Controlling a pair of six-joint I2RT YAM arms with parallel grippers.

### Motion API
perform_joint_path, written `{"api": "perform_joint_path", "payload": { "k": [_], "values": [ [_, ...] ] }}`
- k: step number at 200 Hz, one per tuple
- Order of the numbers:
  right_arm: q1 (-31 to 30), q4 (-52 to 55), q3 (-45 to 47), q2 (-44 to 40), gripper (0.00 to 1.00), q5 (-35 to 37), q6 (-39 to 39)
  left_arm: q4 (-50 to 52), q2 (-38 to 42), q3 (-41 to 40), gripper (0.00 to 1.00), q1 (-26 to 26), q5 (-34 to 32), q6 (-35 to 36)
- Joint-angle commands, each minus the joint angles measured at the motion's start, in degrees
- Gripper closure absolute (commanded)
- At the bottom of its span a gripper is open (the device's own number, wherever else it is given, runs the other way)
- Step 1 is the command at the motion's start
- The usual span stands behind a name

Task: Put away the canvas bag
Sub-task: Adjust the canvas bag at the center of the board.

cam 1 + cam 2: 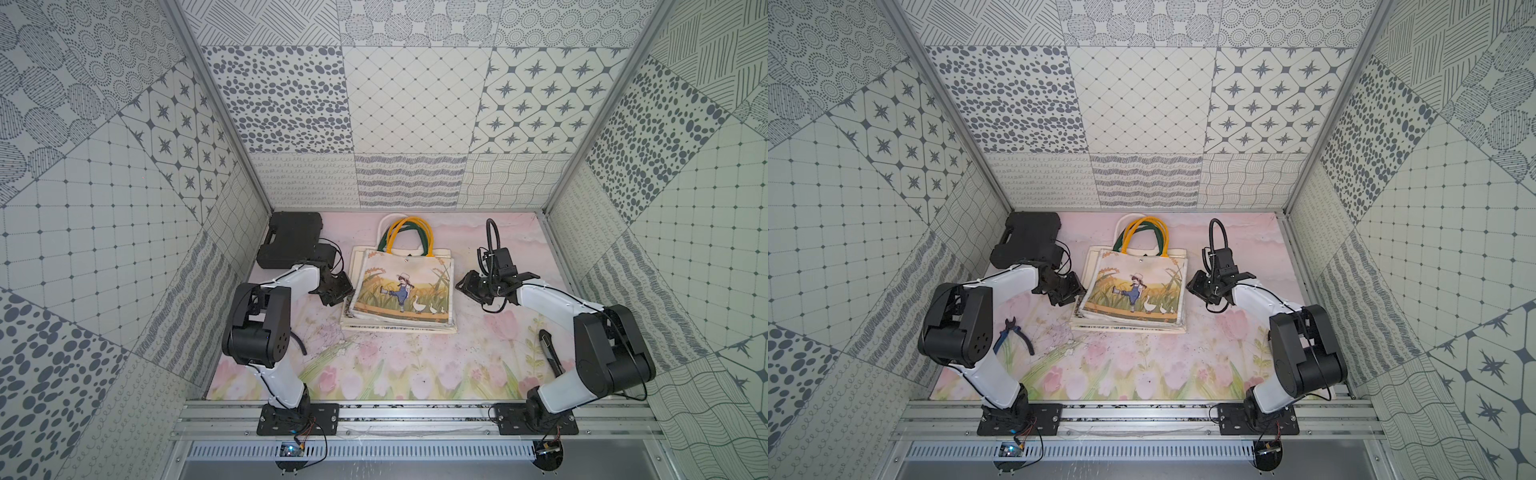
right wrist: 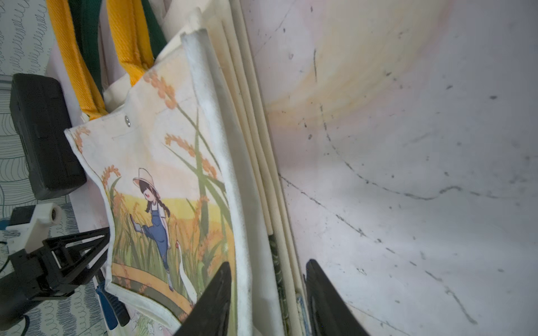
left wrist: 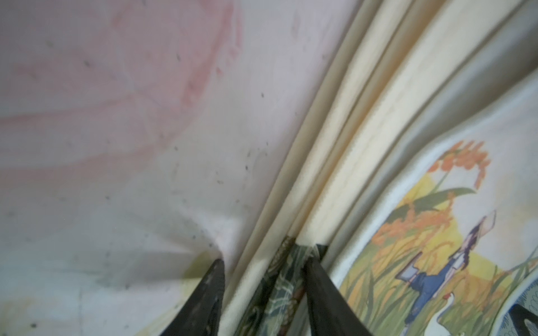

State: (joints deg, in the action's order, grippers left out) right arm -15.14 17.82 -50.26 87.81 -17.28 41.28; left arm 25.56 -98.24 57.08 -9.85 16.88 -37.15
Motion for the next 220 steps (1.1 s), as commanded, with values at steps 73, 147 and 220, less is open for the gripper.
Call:
{"api": "perform_joint_path", "payload": {
  "k": [73, 147, 220],
  "values": [
    [1.86, -1.38, -5.01, 0.77, 0.57, -0.89, -3.33, 3.91, 10.69, -0.58, 0.53, -3.86, 2.12, 2.58],
    [1.85, 0.88, -14.12, 8.87, 0.75, 7.44, 0.06, 14.0, -1.07, 17.65, 0.58, -1.86, -11.29, 6.84],
    [1.77, 2.51, -17.3, 13.58, 1.0, 13.9, 2.0, 12.75, -5.06, 18.07, 1.0, -0.84, -10.96, 3.03]
  ]
}}
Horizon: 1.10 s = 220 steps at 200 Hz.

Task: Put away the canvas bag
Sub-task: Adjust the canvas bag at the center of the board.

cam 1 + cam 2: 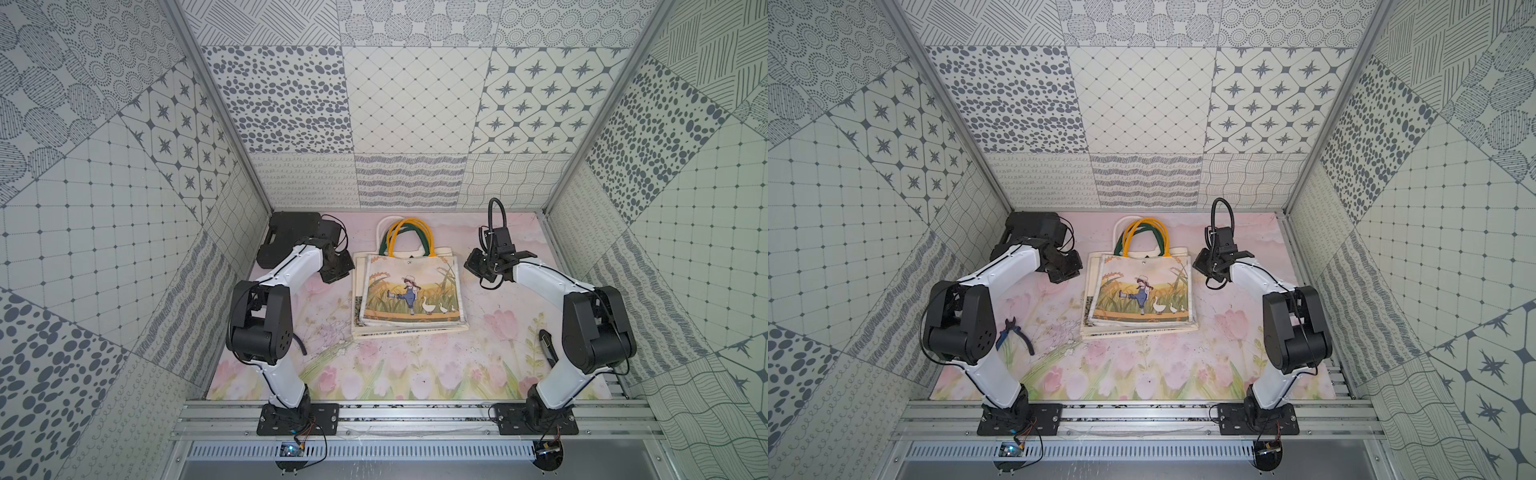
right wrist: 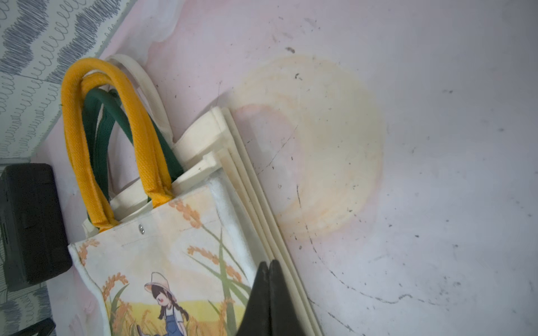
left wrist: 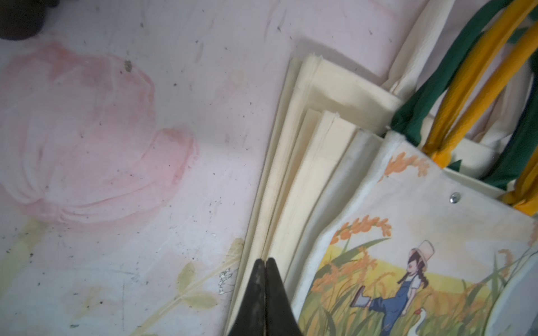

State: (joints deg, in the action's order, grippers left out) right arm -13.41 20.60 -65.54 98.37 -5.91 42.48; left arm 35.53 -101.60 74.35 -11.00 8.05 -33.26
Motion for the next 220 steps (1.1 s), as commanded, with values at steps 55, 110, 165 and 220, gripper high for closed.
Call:
{"api": "perform_joint_path", "payload": {
  "k": [55, 110, 165, 220],
  "values": [
    [-1.02, -3.0, -4.95, 9.55, 1.0, -2.12, 0.34, -0.05, 1.24, -3.37, 0.95, 0.32, -1.11, 0.53],
    [-3.79, -4.03, -6.61, 9.81, 1.0, -3.6, 0.41, -0.46, -1.72, -2.59, 0.92, 0.31, 0.06, 1.66],
    [-4.61, -3.64, -8.18, 10.81, 1.0, -3.89, 0.37, -0.98, -4.53, -2.22, 0.92, 0.32, 1.35, 1.4],
    [-5.46, -4.23, -9.54, 11.94, 1.0, -7.13, -0.71, -1.23, -5.32, -2.1, 0.92, 0.35, 1.62, 1.61]
  ]
}}
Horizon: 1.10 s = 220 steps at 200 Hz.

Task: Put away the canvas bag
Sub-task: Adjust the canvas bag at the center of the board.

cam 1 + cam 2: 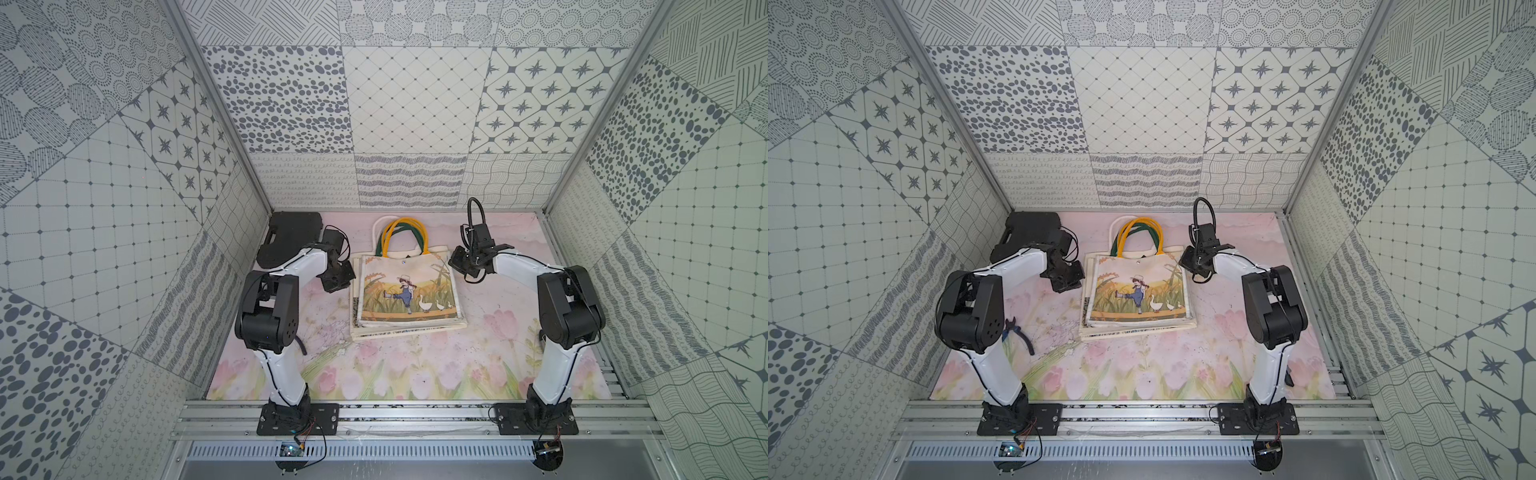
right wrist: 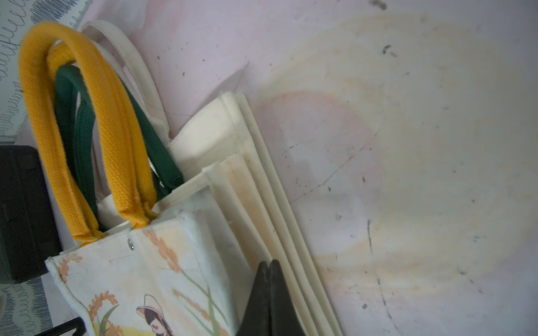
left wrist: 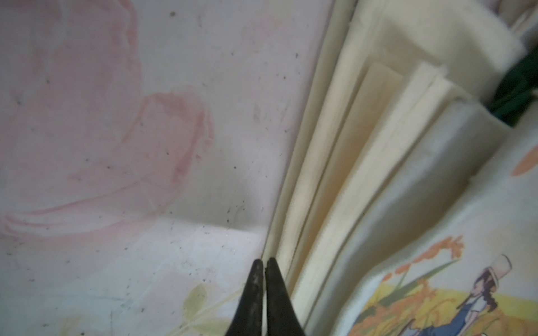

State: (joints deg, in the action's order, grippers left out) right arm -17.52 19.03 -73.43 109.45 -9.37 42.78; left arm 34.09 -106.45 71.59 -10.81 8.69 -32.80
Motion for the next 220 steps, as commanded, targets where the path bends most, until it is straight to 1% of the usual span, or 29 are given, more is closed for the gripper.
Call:
{"api": "perform_joint_path", "payload": {
  "k": [1, 21, 34, 54, 94, 103, 172, 220],
  "values": [
    [-1.36, -2.67, -1.64, 0.9, 1.0, -3.75, -1.02, 0.2, -0.49, 0.65, 0.92, 0.12, 1.07, 1.2],
    [-1.51, -2.95, -1.91, 1.82, 1.0, -5.83, -1.78, 0.25, -0.7, 0.82, 0.92, 0.13, 1.06, 1.18],
    [-1.47, -1.15, -2.92, 3.21, 1.0, -7.27, -2.38, 0.2, -0.74, 0.75, 0.92, 0.1, 1.18, 1.16],
    [-1.13, -0.96, -2.08, 3.0, 1.0, -6.05, -3.08, 0.58, -0.49, 0.61, 0.92, 0.17, 0.58, 1.4],
    [-0.59, -1.95, -0.93, 2.63, 1.0, -6.27, -1.8, 5.65, -0.77, 2.16, 0.94, 2.02, -7.46, -0.08],
    [-0.54, -2.13, -0.85, 2.61, 1.0, -6.37, -1.45, 5.95, -0.99, 2.55, 0.93, 2.17, -8.29, -0.04],
    [-0.76, -3.8, -0.75, 2.79, 1.0, -7.74, -1.05, 4.76, -6.4, 5.01, 0.95, 1.86, -3.67, 0.08],
    [-1.55, -3.52, -2.37, 3.36, 1.0, -8.9, -3.06, 4.68, -8.98, 7.74, 0.96, -0.14, -3.14, -0.28]
  ]
}}
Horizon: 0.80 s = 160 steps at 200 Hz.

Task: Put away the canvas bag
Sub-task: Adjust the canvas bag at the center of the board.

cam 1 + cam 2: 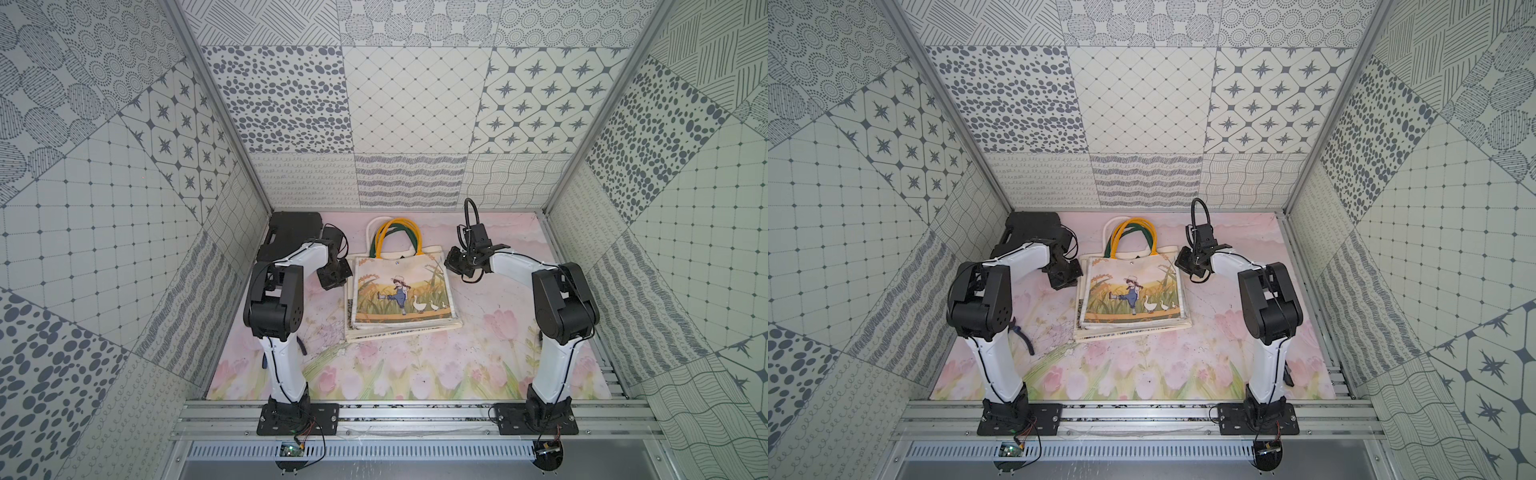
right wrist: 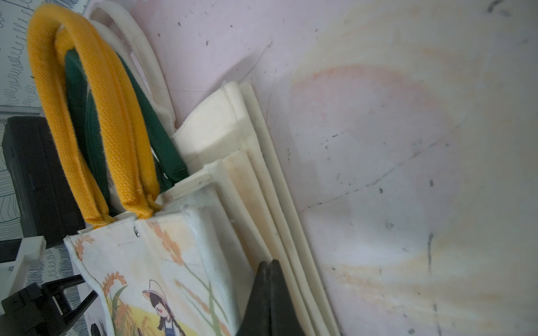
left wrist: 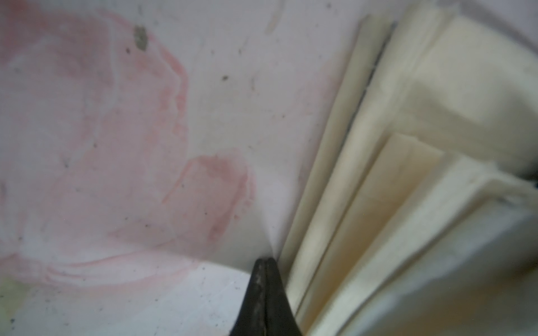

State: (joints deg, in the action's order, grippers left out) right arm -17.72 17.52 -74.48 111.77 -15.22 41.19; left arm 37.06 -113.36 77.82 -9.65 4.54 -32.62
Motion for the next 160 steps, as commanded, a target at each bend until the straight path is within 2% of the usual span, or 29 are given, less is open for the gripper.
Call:
{"api": "perform_joint_path", "payload": {
  "k": [1, 65, 112, 137, 149, 160],
  "values": [
    [-1.4, -1.98, -1.35, 1.11, 1.0, -3.14, -1.46, 1.75, -2.1, 1.53, 0.95, -1.27, 1.05, -0.44],
    [-2.76, -0.49, -4.25, 2.52, 1.0, -5.68, -4.33, 1.99, -3.81, 4.54, 0.95, -2.24, 2.16, -0.51],
    [-2.23, 0.42, -3.81, 1.26, 1.0, -2.69, -5.49, 2.37, -5.22, 7.29, 0.95, -2.64, 2.68, -0.36],
    [-1.05, 2.96, -3.09, -0.55, 0.93, 2.26, -5.58, 4.1, -6.92, 11.11, 0.95, -2.73, 3.16, 0.5],
    [-0.17, 3.39, -1.23, -2.43, 0.85, 5.83, -5.55, 4.61, -7.52, 12.45, 0.95, -2.68, 3.54, 0.73],
    [0.75, 3.49, 0.91, -4.58, 0.84, 8.2, -5.56, 4.82, -7.86, 13.26, 0.95, -2.72, 3.76, 0.93]
  ]
}}
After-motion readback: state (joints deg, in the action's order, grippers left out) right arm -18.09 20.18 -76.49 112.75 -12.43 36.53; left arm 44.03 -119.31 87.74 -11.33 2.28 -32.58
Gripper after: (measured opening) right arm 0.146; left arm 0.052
